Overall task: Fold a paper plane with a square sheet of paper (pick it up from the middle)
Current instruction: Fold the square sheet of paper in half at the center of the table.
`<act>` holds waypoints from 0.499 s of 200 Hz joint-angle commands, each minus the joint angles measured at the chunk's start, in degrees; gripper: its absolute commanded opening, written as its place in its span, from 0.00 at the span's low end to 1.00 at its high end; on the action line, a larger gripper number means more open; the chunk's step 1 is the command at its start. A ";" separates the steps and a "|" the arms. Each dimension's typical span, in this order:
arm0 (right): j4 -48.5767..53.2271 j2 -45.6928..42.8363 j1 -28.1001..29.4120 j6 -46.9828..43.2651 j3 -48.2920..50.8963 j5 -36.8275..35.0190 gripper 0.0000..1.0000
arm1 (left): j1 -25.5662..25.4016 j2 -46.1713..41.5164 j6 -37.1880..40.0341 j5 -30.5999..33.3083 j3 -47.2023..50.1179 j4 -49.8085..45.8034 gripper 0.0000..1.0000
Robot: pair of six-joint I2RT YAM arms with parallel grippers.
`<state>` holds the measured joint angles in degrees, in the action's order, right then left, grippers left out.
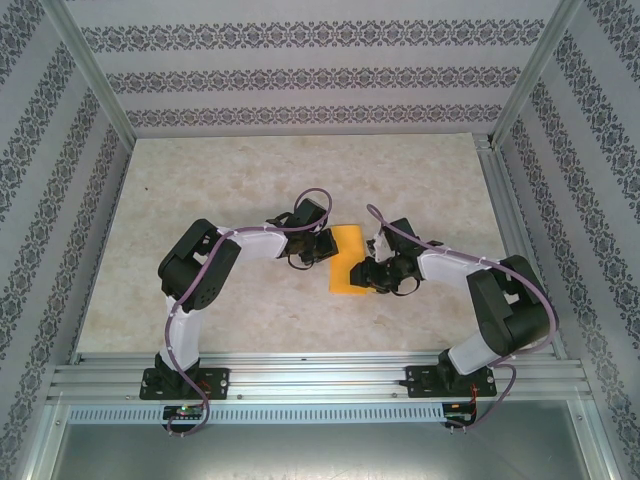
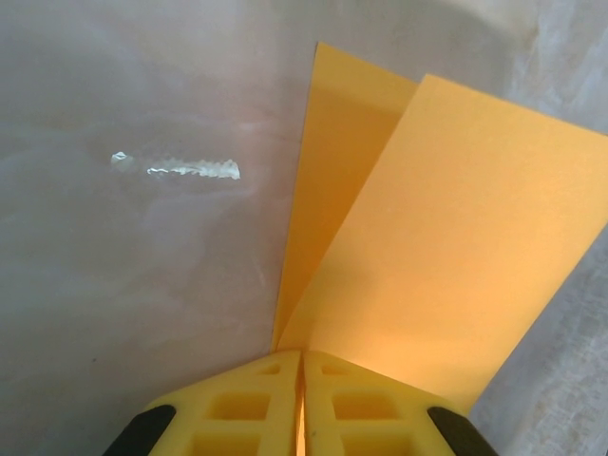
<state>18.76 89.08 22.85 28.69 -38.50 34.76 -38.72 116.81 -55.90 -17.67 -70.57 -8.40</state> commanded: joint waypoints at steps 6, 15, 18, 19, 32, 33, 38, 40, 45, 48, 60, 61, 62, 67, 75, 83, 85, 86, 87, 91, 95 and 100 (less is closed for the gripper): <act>-0.59 3.10 0.46 0.24 2.05 -2.23 0.40 | -0.92 2.19 1.23 1.24 -0.01 -4.76 0.12; -0.52 3.76 0.48 0.14 2.29 -2.91 0.40 | -0.96 2.19 1.23 1.24 0.07 -4.69 0.12; -0.33 3.92 0.52 0.02 2.29 -2.99 0.40 | -0.92 2.19 1.22 1.22 0.08 -4.69 0.12; -0.25 3.98 0.50 -0.04 2.29 -3.04 0.40 | -0.88 2.19 1.23 1.23 0.03 -4.69 0.12; 0.08 3.56 0.68 -0.12 2.13 -2.95 0.40 | -0.92 2.19 1.23 1.16 -0.01 -4.69 0.12; 0.06 3.47 0.65 -0.12 2.08 -2.95 0.40 | -0.92 2.19 1.23 1.15 -0.01 -4.69 0.12; 0.48 2.85 0.64 -0.17 1.92 -2.95 0.40 | -0.92 2.19 1.23 1.08 -0.01 -4.76 0.12; 0.59 2.61 0.62 -0.20 1.76 -2.86 0.40 | -0.92 2.19 1.28 1.06 -0.01 -4.77 0.12; 1.17 1.86 0.57 -0.27 1.47 -2.86 0.40 | -0.92 2.19 1.32 1.22 -0.01 -4.78 0.12; 1.39 1.36 0.59 -0.27 1.30 -2.80 0.40 | -0.92 2.19 1.32 1.23 -0.03 -4.88 0.12; 2.12 -0.61 0.68 -0.31 0.68 -2.27 0.40 | -0.93 2.19 1.33 1.22 -0.03 -4.79 0.12; 2.10 -0.91 0.72 -0.28 0.64 -2.14 0.40 | -0.92 2.19 1.28 1.19 -0.02 -4.79 0.12; 2.10 -0.91 0.72 -0.28 0.64 -2.14 0.40 | -0.92 2.23 1.26 1.12 -0.02 -4.78 0.12; 2.08 -1.63 0.67 -0.01 0.54 -1.64 0.40 | -0.92 2.20 1.23 1.13 -0.02 -4.79 0.12; 1.61 -2.44 0.74 0.37 0.36 -0.66 0.40 | -0.92 2.19 1.28 1.04 -0.11 -4.88 0.12; 0.97 -2.76 0.75 0.72 0.27 0.44 0.40 | -0.92 2.06 1.40 1.03 -0.19 -4.97 0.12; 0.87 -2.70 0.78 0.81 0.22 0.60 0.40 | -0.96 2.03 1.36 1.10 -0.19 -4.96 0.12; 0.85 -2.69 0.79 0.78 0.20 0.67 0.40 | -0.99 2.02 1.38 1.12 -0.14 -4.96 0.12; 0.84 -2.64 0.83 0.77 0.19 0.80 0.40 | -0.95 2.02 1.40 1.13 -0.12 -5.00 0.12; 0.87 -2.46 0.89 0.76 0.10 0.99 0.40 | -0.92 1.95 1.41 1.16 -0.12 -5.03 0.12; 1.12 -2.23 0.96 0.70 0.01 0.88 0.40 | -0.92 1.88 1.49 1.20 -0.11 -5.06 0.12; 1.26 -1.84 1.07 0.59 0.14 0.50 0.40 | -0.92 1.92 1.49 1.23 -0.11 -5.05 0.12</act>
<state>19.46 87.83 22.90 28.88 -38.00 34.70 -38.76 116.81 -55.75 -17.67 -70.57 -8.43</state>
